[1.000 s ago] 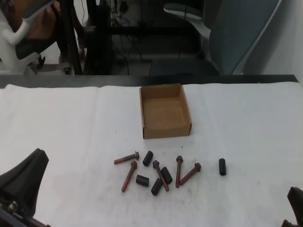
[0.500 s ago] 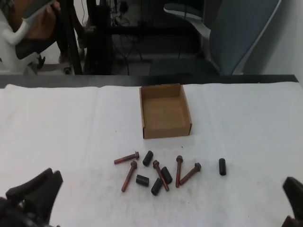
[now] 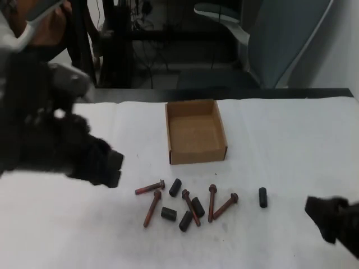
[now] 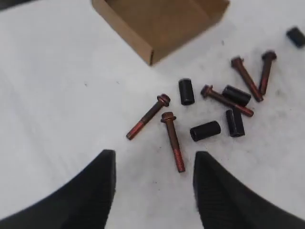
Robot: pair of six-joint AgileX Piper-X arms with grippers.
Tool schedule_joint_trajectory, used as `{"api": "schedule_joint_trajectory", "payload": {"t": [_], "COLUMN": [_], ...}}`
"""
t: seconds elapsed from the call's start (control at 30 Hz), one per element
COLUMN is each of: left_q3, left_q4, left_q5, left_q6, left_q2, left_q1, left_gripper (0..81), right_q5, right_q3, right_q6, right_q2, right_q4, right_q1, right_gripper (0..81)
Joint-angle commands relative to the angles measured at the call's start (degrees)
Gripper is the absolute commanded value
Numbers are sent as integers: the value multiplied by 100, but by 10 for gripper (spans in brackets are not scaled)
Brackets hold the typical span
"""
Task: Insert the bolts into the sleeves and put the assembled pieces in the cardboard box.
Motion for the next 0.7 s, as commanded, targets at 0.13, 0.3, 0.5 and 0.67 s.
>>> {"api": "schedule_joint_trajectory", "payload": {"t": [0.13, 0.3, 0.5, 0.67], "left_q3": [-1140, -1638, -2091, -2461], "left_q4": [448, 379, 422, 650], "left_q5": [-335, -853, -1305, -1432], "left_q6": [1667, 2330, 2949, 3257], "left_q2": [1610, 2399, 3261, 3764], "left_q1": [-409, -641, -686, -686], "left_gripper": [581, 581, 581, 581], "right_q5": [87, 97, 219, 138], "right_q3": [-1713, -2517, -2992, -3088], "right_q6": [-71, -159, -235, -235], "right_q2": [2902, 4388, 5399, 5772], "right_q4": [254, 239, 70, 90], "right_q1": [-29, -29, -41, -67], "right_gripper": [582, 582, 582, 582]}}
